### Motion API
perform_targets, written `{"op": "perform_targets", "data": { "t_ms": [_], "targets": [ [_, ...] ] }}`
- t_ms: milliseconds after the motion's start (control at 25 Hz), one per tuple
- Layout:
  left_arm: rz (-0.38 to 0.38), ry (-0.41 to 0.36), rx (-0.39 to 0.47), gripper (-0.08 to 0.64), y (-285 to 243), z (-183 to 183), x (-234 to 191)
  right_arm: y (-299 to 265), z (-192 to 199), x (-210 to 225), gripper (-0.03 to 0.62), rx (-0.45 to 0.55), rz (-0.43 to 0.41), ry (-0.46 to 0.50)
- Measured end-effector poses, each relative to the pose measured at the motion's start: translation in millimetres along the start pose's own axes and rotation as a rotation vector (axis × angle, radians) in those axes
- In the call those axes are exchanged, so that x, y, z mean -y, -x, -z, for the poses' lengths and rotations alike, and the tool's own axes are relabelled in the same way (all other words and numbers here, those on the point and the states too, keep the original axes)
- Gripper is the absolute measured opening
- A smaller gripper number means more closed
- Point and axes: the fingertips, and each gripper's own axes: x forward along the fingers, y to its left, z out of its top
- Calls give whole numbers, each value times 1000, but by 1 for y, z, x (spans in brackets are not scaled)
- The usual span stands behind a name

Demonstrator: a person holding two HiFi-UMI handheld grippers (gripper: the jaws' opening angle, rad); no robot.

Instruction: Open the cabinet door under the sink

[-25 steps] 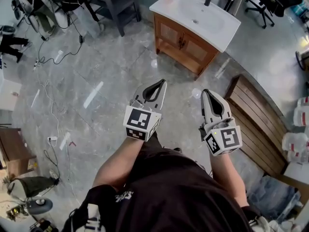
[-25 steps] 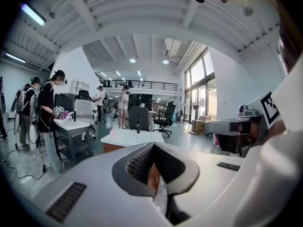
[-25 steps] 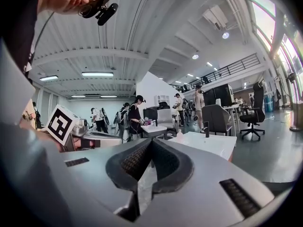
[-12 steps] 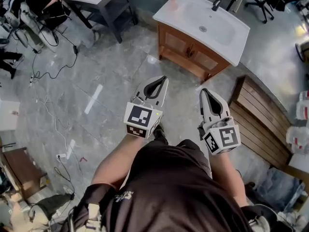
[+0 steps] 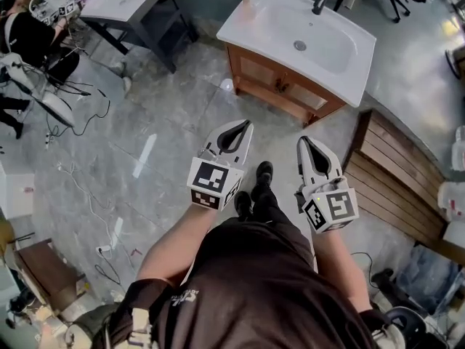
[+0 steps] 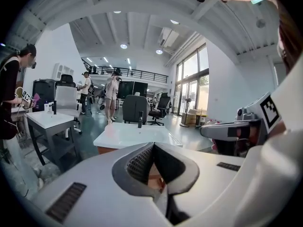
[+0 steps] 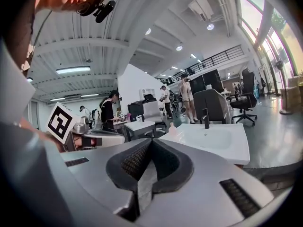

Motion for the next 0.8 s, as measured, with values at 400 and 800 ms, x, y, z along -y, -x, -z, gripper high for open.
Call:
{"op": "perform_targets", "data": {
  "t_ms": [400, 800],
  "targets": [
    [41, -48, -36, 14, -99, -37, -25, -65, -13, 84, 14, 0, 14, 10],
    [161, -53, -54, 12, -130, -27, -63, -113, -3, 88, 14, -46, 131, 2]
  ]
}}
